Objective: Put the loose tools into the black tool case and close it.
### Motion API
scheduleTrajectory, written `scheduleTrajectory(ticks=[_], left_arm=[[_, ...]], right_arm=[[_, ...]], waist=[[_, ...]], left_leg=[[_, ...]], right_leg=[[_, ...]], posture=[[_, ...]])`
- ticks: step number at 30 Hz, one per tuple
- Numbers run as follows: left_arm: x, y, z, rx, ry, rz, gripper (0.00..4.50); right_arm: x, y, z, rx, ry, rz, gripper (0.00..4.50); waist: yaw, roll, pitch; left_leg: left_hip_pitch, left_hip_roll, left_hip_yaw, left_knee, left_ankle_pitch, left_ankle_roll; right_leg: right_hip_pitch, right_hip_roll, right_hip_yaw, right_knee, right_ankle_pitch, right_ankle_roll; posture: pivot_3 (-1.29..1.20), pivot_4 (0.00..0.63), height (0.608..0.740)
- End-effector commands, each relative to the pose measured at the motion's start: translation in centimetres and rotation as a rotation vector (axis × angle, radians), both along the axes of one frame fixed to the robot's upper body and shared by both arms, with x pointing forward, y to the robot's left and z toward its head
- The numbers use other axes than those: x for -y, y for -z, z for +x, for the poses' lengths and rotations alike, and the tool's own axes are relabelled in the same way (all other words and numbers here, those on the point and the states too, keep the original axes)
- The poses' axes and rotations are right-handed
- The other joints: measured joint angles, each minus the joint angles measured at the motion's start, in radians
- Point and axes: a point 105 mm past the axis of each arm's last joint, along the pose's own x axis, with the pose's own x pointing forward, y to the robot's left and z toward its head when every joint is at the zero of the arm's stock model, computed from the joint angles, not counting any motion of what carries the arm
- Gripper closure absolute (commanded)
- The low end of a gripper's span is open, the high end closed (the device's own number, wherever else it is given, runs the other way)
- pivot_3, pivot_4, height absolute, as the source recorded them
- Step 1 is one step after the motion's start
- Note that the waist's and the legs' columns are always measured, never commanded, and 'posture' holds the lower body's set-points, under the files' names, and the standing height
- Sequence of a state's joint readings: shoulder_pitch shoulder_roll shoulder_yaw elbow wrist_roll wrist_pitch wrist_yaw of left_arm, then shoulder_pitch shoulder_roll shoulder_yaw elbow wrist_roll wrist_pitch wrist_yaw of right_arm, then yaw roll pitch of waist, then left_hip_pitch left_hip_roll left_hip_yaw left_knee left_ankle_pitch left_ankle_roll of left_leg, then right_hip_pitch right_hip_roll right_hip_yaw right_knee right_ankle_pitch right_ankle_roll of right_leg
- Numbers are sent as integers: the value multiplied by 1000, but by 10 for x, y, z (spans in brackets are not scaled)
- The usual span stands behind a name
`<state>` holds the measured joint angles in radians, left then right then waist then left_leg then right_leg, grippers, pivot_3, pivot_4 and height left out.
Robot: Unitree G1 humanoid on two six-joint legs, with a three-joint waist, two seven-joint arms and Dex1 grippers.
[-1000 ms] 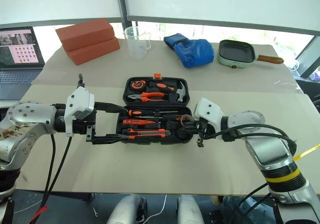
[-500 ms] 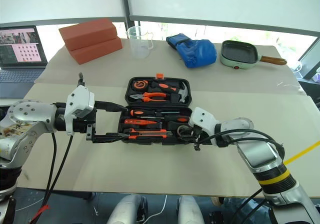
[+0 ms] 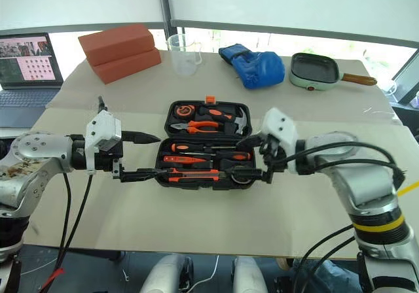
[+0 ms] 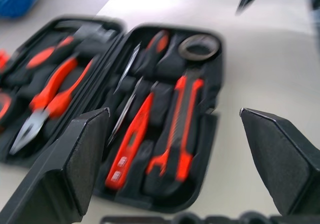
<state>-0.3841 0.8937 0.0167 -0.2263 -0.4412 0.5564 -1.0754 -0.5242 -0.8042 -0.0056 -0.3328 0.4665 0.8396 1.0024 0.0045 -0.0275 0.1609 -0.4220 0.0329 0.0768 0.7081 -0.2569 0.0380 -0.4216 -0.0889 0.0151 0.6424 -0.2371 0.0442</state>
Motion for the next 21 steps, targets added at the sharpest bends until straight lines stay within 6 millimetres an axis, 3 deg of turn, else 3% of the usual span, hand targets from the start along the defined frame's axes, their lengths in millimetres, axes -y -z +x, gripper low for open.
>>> scheduleTrajectory(ticks=[1,4,5,12,14,21], left_arm=[[-32,10,22,33,-201,29,260],[-47,22,37,22,-310,24,949],[-49,26,41,22,-328,28,1430],[-29,49,58,20,-298,42,3929],[-22,51,62,13,-293,32,4450],[-4,56,64,-2,-251,34,4450]], right_arm=[[47,1,22,7,225,38,696],[72,19,39,1,353,33,1580],[75,25,43,1,376,31,2021],[58,60,60,-14,339,-20,4435],[49,63,64,-17,312,-17,4500],[21,68,66,2,204,-33,4500]], waist=[[4,0,0],[7,0,0],[6,0,0],[2,0,0],[0,0,0],[-5,0,0]], left_leg=[[0,0,0,0,0,0],[0,0,4,0,0,0],[0,0,6,0,0,0],[-1,0,8,-1,0,0],[-1,0,8,-1,0,0],[-1,0,7,-1,0,0]], right_leg=[[0,0,0,0,0,0],[0,-1,0,0,0,0],[0,-1,0,0,0,0],[-1,0,0,0,0,0],[-2,0,0,0,0,0],[-2,-1,0,0,0,0]], posture=[[0,150,738],[0,150,738],[0,150,738],[0,150,738],[0,150,738],[0,150,738]])
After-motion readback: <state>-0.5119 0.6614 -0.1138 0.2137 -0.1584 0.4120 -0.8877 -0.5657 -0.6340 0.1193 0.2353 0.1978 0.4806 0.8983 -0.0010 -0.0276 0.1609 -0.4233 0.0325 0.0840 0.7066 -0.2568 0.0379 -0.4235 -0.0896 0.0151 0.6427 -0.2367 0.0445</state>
